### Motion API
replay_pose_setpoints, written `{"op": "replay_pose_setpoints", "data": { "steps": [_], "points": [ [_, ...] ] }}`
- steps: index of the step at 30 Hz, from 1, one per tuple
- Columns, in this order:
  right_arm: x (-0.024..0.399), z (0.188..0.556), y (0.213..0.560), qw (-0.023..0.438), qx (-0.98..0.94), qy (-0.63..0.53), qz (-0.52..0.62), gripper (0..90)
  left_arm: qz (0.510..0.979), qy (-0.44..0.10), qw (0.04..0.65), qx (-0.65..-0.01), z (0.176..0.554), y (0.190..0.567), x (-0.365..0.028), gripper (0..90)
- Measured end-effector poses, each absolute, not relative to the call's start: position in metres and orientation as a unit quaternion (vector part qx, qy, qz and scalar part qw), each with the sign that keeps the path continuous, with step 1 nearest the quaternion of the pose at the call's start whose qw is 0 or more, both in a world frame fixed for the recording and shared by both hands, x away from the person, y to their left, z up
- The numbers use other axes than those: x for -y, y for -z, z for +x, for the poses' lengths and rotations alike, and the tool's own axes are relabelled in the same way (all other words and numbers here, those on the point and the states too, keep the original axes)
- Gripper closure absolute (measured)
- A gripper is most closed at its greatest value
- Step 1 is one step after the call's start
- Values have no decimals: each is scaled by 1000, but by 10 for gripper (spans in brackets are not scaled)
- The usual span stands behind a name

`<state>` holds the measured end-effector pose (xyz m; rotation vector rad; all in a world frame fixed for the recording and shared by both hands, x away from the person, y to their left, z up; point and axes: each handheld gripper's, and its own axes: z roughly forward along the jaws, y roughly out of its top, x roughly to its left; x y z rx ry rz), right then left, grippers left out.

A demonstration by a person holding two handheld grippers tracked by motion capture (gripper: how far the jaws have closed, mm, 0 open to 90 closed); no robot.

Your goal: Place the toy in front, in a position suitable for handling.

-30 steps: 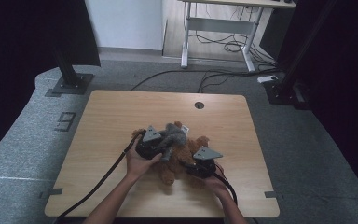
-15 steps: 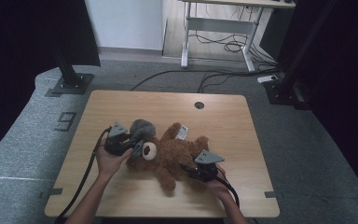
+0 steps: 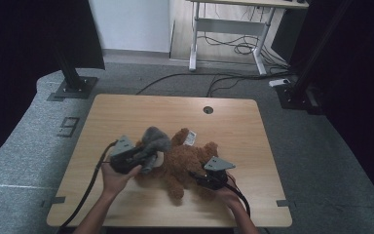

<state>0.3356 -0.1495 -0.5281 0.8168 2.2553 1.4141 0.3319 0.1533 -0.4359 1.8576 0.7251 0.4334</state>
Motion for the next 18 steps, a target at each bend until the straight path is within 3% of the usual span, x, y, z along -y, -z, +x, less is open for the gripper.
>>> {"op": "replay_pose_setpoints", "data": {
  "steps": [4,8,14,18],
  "points": [
    [150,335,529,176,-796,-502,290,554,799,-174,506,-274,336,433,-108,730],
    [150,336,529,177,-796,-502,289,553,816,-128,486,-286,361,454,-62,729],
    [151,337,531,174,-793,-505,294,553,827,-125,465,-291,368,466,-50,729],
    [150,336,530,180,-796,-500,288,556,835,-175,431,-295,362,460,-59,733]
  ]
}}
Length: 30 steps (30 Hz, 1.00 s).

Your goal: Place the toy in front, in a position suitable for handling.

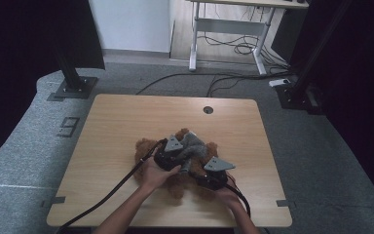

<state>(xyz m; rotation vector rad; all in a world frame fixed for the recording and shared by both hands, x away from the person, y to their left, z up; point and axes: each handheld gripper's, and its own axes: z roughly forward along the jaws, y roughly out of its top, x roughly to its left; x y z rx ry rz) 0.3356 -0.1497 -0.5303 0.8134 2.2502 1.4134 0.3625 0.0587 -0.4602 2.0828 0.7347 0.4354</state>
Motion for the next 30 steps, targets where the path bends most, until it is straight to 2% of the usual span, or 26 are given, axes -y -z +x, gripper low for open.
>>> {"op": "replay_pose_setpoints", "data": {
  "steps": [1,2,3,7,10,15,19,24,30],
  "points": [
    [150,336,530,180,-796,-500,288,556,836,-193,419,-297,361,459,-66,734],
    [151,335,531,179,-796,-501,289,556,834,-191,418,-306,361,460,-82,734],
    [151,335,531,179,-796,-501,289,556,834,-191,418,-306,361,460,-82,735],
    [148,333,530,181,-800,-498,282,555,802,-165,464,-337,355,465,-130,742],
    [146,333,531,183,-799,-498,283,556,780,-177,489,-349,346,460,-156,746],
    [147,334,531,177,-794,-503,293,555,774,-216,465,-372,340,458,-182,747],
    [148,335,532,172,-792,-506,296,555,772,-201,463,-385,340,470,-192,749],
    [147,335,532,173,-793,-504,295,555,778,-223,450,-377,331,477,-191,752],
    [147,335,532,172,-791,-506,297,555,772,-214,442,-404,331,487,-213,752]
  ]
}}
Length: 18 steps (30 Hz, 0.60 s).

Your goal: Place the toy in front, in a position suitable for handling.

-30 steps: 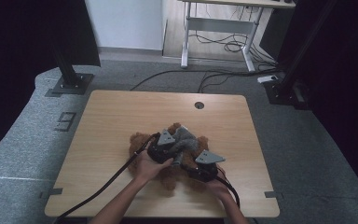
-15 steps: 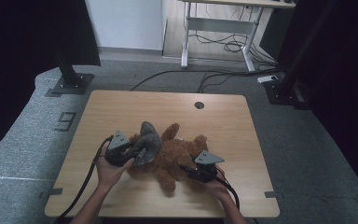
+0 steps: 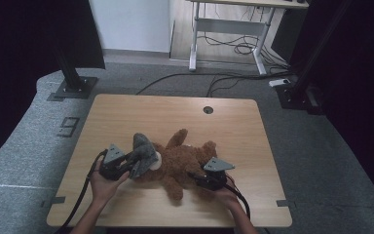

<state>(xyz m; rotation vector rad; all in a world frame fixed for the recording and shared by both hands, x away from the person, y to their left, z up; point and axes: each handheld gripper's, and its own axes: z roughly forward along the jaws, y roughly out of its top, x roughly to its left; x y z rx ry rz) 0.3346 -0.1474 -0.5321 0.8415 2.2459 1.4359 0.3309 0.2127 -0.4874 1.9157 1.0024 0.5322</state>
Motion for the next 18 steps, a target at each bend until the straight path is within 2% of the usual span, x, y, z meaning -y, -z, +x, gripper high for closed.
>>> {"op": "replay_pose_setpoints", "data": {
  "steps": [13,18],
  "points": [
    [148,335,532,169,-790,-509,297,555,787,-193,391,-436,329,519,-230,751],
    [150,336,532,168,-788,-511,300,554,772,-187,420,-439,331,510,-235,748]
  ]
}}
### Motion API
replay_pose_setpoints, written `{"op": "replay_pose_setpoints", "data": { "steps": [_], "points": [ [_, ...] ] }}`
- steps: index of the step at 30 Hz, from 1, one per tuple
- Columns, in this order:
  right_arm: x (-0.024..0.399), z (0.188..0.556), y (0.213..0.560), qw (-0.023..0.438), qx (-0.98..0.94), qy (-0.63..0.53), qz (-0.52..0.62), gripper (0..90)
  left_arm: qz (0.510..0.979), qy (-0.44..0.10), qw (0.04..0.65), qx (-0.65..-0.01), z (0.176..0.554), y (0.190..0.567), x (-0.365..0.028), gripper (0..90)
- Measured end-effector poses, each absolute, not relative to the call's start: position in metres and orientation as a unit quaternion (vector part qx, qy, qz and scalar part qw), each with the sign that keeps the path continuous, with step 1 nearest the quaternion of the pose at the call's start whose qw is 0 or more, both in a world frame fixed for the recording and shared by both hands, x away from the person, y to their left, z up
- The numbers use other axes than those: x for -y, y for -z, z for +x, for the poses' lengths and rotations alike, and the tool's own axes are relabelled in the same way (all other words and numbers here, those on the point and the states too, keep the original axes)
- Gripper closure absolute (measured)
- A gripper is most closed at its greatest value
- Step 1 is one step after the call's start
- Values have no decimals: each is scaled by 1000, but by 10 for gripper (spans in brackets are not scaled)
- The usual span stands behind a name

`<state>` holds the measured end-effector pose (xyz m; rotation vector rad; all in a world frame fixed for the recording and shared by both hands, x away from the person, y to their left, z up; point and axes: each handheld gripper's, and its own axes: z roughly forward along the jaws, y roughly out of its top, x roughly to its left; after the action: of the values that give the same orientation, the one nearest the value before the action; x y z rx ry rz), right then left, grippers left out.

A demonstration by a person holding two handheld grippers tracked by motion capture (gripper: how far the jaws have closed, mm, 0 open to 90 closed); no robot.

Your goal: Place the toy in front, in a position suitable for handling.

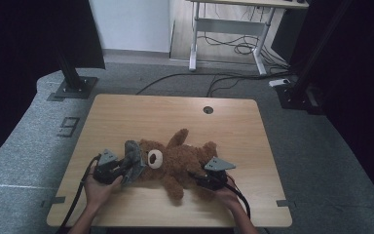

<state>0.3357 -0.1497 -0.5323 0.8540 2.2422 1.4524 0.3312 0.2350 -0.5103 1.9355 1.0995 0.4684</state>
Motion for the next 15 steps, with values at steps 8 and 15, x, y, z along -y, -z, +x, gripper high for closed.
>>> {"op": "replay_pose_setpoints", "data": {
  "steps": [8,15],
  "points": [
    [150,336,533,166,-787,-513,299,553,747,-197,516,-370,321,456,-210,747],
    [150,336,532,167,-787,-512,301,553,790,-121,525,-293,315,465,-130,745]
  ]
}}
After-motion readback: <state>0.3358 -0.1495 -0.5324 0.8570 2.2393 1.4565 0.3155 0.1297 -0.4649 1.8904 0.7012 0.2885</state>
